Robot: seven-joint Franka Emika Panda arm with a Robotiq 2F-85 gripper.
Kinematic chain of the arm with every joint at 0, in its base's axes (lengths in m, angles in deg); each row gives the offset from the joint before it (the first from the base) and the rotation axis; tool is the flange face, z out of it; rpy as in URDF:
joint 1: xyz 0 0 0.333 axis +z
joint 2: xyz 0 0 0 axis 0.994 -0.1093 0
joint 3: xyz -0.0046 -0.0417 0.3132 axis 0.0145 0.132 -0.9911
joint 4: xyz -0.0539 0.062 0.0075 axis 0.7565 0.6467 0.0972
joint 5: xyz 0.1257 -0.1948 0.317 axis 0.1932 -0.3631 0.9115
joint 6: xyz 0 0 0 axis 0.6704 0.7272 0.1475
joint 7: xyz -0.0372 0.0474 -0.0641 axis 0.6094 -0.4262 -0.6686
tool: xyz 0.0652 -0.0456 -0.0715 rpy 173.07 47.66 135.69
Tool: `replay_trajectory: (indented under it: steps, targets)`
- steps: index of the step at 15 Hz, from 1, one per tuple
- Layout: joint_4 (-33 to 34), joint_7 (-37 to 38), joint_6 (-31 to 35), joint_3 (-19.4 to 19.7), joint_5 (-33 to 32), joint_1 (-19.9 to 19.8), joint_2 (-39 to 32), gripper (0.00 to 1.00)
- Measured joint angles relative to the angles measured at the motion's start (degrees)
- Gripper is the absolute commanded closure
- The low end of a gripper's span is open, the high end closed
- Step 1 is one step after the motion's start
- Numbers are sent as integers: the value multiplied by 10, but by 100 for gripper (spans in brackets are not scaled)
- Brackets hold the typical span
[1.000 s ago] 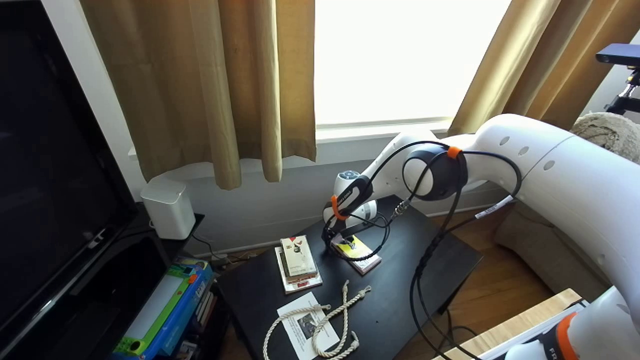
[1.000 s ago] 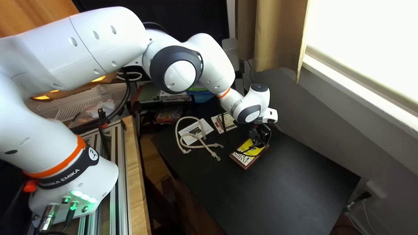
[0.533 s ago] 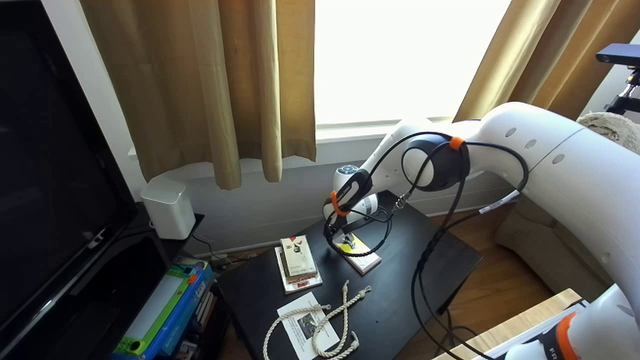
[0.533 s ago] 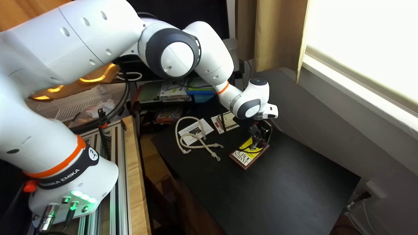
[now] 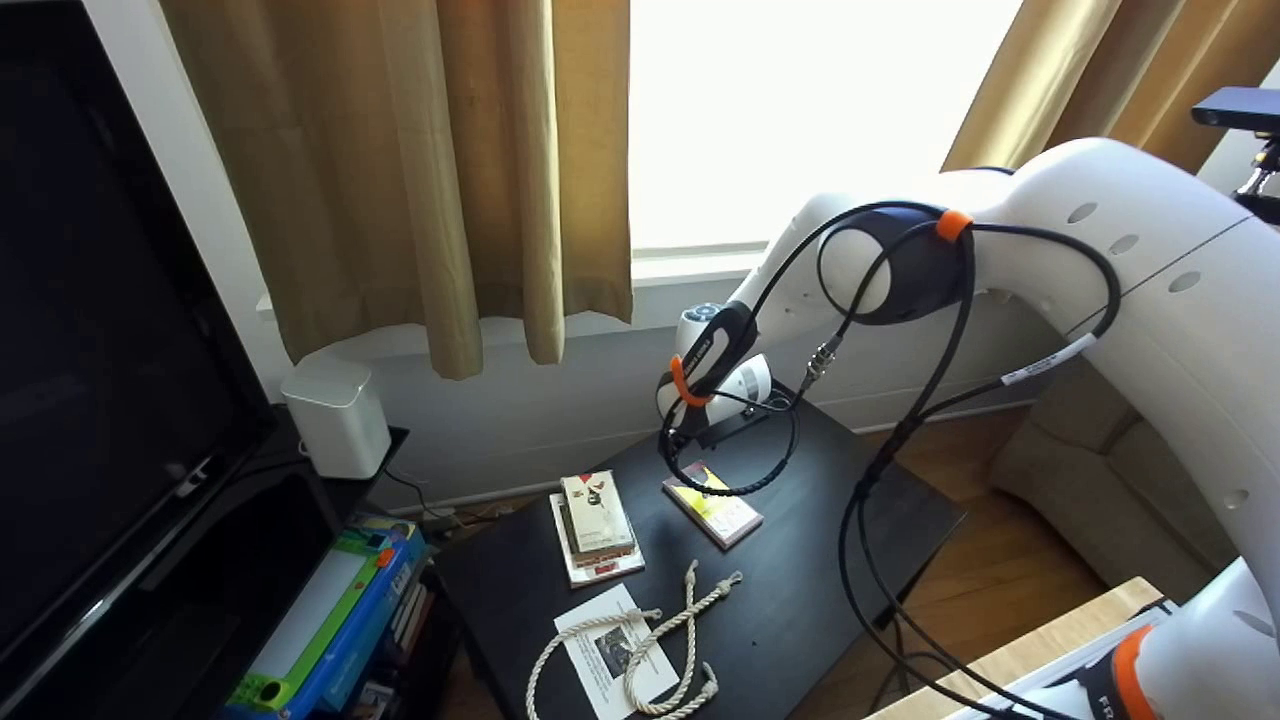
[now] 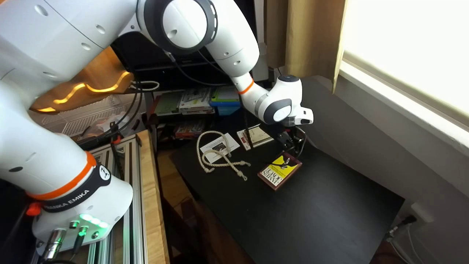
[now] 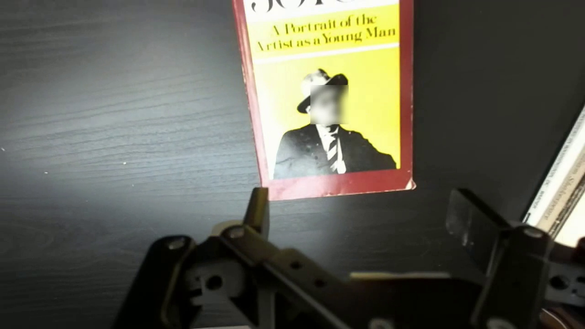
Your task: Rotate the book on the right side of table anticlockwise three times
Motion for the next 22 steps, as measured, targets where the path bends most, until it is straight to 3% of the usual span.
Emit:
replay_trajectory:
  steps: [12, 22]
  targets:
    - [-260, 5, 10, -8, -6, 0, 194, 0]
    - [-384, 45, 90, 68, -70, 51, 288, 0]
